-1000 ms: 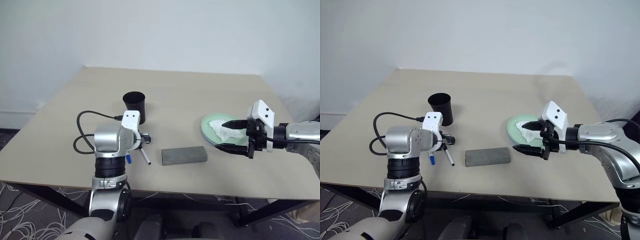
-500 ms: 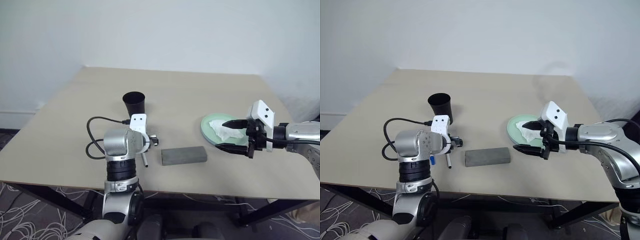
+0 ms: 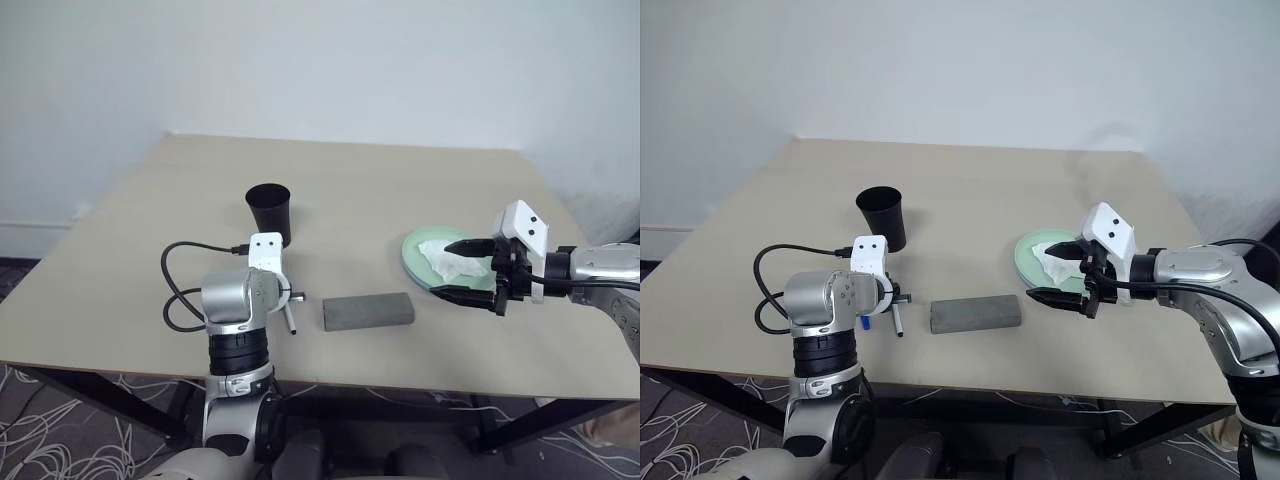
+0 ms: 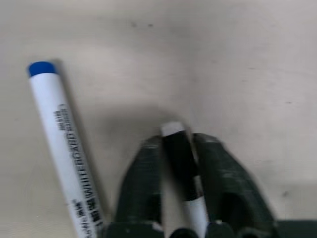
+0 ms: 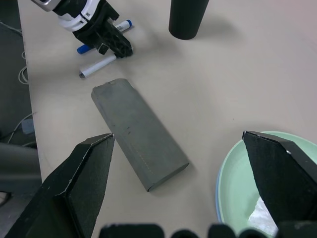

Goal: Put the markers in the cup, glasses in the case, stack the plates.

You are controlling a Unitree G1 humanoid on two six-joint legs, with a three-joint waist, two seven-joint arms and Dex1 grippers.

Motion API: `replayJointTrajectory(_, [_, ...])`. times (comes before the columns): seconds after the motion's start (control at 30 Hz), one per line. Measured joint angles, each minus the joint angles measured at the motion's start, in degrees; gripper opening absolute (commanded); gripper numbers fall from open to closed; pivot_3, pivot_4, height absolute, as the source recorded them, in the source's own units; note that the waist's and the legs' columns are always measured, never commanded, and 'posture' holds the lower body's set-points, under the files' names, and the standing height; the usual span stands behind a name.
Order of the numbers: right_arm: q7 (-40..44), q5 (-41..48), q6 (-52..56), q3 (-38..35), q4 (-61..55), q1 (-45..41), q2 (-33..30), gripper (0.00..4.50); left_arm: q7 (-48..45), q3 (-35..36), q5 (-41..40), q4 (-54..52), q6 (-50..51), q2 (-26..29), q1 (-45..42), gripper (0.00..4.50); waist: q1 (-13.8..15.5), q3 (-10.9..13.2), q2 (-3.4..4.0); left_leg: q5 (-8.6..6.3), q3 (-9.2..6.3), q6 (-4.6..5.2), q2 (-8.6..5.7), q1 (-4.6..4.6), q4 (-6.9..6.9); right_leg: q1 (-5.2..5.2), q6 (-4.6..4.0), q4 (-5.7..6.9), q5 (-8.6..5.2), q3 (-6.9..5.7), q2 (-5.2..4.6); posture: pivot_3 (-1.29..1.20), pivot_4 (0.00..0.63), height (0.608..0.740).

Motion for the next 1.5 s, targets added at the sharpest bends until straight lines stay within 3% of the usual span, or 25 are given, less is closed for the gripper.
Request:
replayJointTrajectory(0.2, [-0.55,-0.08,-0.01,0.06,0.00,-0.13,0.65,4.50,-2.53,-0.61,-1.01,0.78,-0.02,2.30,0.07,0.11,-0.01,-0.09,0.11,0.00,-0.01,0.00,0.00,0.03,0.00,0.01,0.00,0.00,0.00,0.00,0.00,0.00,0.000,0.725])
replayJointTrajectory(0.33, [-0.60,-0.41,-0.01,0.13,0.00,-0.18,0.85,4.50,-10.09,-5.73,-5.46,1.13,-0.75,8.48,0.11,0.11,0.02,-0.08,0.09,0.00,-0.01,-0.01,0.00,-0.01,0.00,-0.02,-0.02,-0.01,0.00,-0.02,-0.01,0.00,0.000,0.725])
replayJointTrajectory(0.43, [-0.70,-0.50,-0.02,0.17,0.00,-0.34,1.28,4.50,-19.14,-10.86,-10.42,0.22,-7.84,13.08,0.00,0.11,-0.06,-0.08,0.10,0.00,0.02,-0.01,-0.02,-0.02,-0.04,-0.03,-0.04,-0.06,-0.01,0.03,-0.06,0.00,0.000,0.725])
replayJointTrajectory(0.7, [-1.29,-0.93,-0.01,1.10,0.05,-1.84,2.37,4.50,-31.47,-10.99,-16.37,0.53,-35.29,14.11,-5.88,0.11,-0.09,-0.08,0.10,0.00,0.02,-0.01,-0.01,-0.01,-0.16,-0.04,-0.05,-0.17,-0.01,0.02,-0.06,0.00,0.000,0.725])
replayJointTrajectory(0.87, [-1.74,-1.11,-0.05,1.70,0.21,-2.11,3.56,4.50,-23.02,-6.55,-13.25,15.71,-56.72,10.46,-14.74,0.11,0.03,-0.08,0.09,0.00,0.02,0.01,-0.02,-0.01,-0.11,0.00,-0.02,-0.19,0.02,0.01,-0.03,0.00,0.000,0.725])
replayJointTrajectory(1.1, [-2.36,-1.87,-0.07,2.02,0.34,-2.29,4.88,4.50,-8.47,-4.50,-3.16,45.64,-91.92,12.84,-25.88,0.11,0.24,-0.06,0.06,0.00,0.08,0.02,-0.02,-0.06,-0.12,-0.03,0.05,-0.22,0.06,-0.10,0.07,0.00,0.000,0.725])
replayJointTrajectory(1.3, [-3.03,-1.87,-0.05,2.01,-0.08,-2.27,5.31,4.50,-6.54,-4.54,-0.23,63.57,-107.53,14.97,-29.22,0.11,0.66,-0.06,0.04,0.00,0.15,0.03,-0.03,-0.06,-0.03,-0.03,0.16,-0.22,0.14,-0.17,0.05,0.00,0.000,0.725])
replayJointTrajectory(1.5, [-3.42,-1.82,0.16,1.98,-0.37,-2.07,5.31,4.50,-8.20,-4.41,-0.18,72.74,-113.75,15.30,-29.35,0.11,1.26,-0.06,0.01,-0.01,0.15,0.04,-0.03,-0.08,-0.01,-0.04,0.16,-0.22,0.17,-0.18,0.03,0.00,0.000,0.725])
